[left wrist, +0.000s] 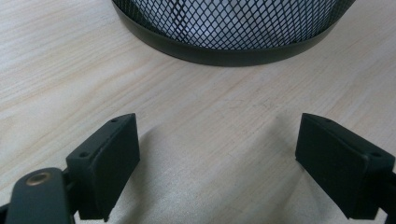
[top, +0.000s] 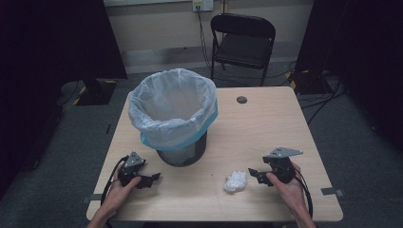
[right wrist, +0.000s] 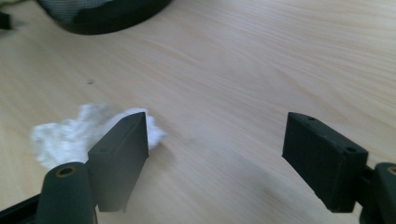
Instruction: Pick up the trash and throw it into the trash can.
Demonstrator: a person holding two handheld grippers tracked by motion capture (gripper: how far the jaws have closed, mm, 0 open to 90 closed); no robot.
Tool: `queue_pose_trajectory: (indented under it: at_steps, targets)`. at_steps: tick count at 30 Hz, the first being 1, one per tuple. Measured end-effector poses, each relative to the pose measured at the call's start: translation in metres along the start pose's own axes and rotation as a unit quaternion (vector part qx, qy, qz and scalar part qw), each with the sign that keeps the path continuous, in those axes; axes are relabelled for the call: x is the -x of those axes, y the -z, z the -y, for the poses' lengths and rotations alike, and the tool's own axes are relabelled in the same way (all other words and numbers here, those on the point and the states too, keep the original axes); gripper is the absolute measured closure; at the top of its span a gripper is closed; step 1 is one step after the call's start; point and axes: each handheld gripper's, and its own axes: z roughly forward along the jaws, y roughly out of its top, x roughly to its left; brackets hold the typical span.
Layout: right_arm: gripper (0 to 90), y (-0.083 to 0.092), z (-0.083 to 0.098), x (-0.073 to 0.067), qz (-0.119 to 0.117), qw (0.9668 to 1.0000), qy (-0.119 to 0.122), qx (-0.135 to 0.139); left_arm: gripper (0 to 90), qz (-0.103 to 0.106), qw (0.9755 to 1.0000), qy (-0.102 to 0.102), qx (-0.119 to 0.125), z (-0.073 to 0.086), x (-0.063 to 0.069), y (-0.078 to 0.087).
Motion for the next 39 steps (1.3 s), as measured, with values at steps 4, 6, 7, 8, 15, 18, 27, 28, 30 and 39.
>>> queue_pose_trajectory:
  at_steps: [4,6,7,8,15,18,27,28,30,39]
  targets:
    - [19.6,-0.008,-0.003,-0.016,-0.034,0.9991,0.022,-0.012,12.9,0.000,1.0000,0.000,0.000,0.000,0.000,0.000]
    - [18.3,-0.013,-0.004,-0.025,-0.052,0.9980,0.033,-0.012,12.9,0.000,1.0000,-0.001,0.000,0.000,0.000,0.000]
    - [18.2,-0.015,-0.004,-0.031,-0.059,0.9974,0.039,-0.015,12.8,0.001,1.0000,0.001,0.000,0.000,0.000,0.000]
    - [18.1,-0.018,-0.004,-0.035,-0.063,0.9969,0.045,-0.016,12.8,0.000,1.0000,-0.001,0.000,0.000,0.000,0.000]
    - [17.8,-0.033,0.001,-0.052,-0.086,0.9933,0.069,-0.036,12.8,0.000,1.0000,-0.001,0.000,0.000,0.000,0.000]
    - [19.5,-0.037,0.004,-0.053,-0.084,0.9930,0.072,-0.041,12.8,0.001,1.0000,0.001,0.000,0.000,0.000,0.000]
    - [42.5,-0.043,0.008,-0.053,-0.065,0.9931,0.083,-0.051,12.9,0.000,1.0000,0.001,0.000,0.000,0.000,0.000]
    - [46.9,-0.042,0.008,-0.052,-0.062,0.9934,0.084,-0.048,12.9,0.000,1.0000,-0.002,0.000,0.000,0.000,0.000]
    - [56.7,-0.042,0.009,-0.049,-0.057,0.9941,0.082,-0.042,12.8,0.000,1.0000,-0.001,0.000,0.000,0.000,0.000]
    - [77.2,-0.042,0.007,-0.042,-0.068,0.9944,0.067,-0.046,12.8,0.000,1.0000,0.001,0.000,0.000,0.000,0.000]
